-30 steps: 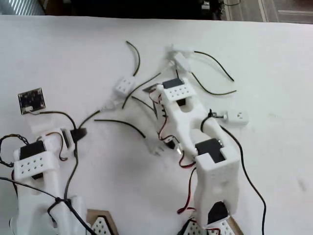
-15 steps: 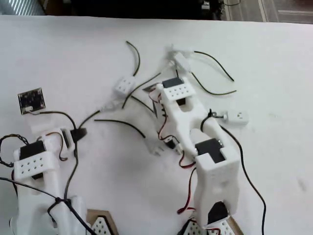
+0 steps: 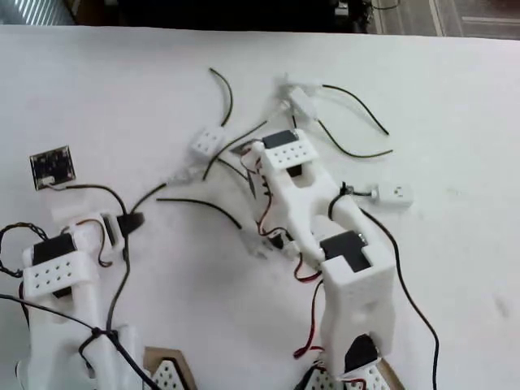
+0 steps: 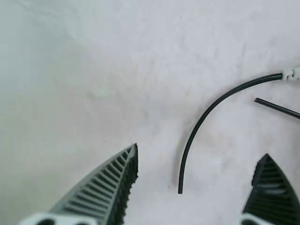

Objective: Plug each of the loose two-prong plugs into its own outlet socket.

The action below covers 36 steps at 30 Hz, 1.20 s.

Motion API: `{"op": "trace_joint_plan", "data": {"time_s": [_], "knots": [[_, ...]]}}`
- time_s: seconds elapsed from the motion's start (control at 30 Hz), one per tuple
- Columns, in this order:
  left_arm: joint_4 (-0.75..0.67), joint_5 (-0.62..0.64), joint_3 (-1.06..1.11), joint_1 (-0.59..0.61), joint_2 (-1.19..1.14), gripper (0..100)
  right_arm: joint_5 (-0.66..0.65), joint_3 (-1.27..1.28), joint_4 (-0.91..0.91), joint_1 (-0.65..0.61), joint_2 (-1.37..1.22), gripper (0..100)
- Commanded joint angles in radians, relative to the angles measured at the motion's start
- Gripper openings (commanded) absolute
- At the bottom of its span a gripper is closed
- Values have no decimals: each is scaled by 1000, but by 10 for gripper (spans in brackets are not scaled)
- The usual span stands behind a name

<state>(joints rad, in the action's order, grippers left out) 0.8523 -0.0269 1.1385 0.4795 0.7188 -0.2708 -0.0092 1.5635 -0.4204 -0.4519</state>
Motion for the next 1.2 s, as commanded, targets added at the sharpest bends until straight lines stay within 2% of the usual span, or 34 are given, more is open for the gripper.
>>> {"op": "trace_joint_plan", "data": {"time_s": [0.0,0.23,0.37,0.5,0.83,1.03,1.17], "knots": [[-15,3,-3,4,31,377,-5,-40,56,-8,81,18],[-18,5,-5,-4,36,377,3,-12,150,-8,400,18],[-18,8,-12,-74,38,377,6,80,150,-36,610,18],[-11,12,-80,-142,38,377,71,193,108,-79,806,18],[-17,233,-245,-390,38,377,196,585,-298,-223,1202,18],[-17,308,-304,-524,38,377,232,786,-492,-292,1349,18],[-9,308,-307,-572,39,377,232,862,-555,-297,1405,18]]}}
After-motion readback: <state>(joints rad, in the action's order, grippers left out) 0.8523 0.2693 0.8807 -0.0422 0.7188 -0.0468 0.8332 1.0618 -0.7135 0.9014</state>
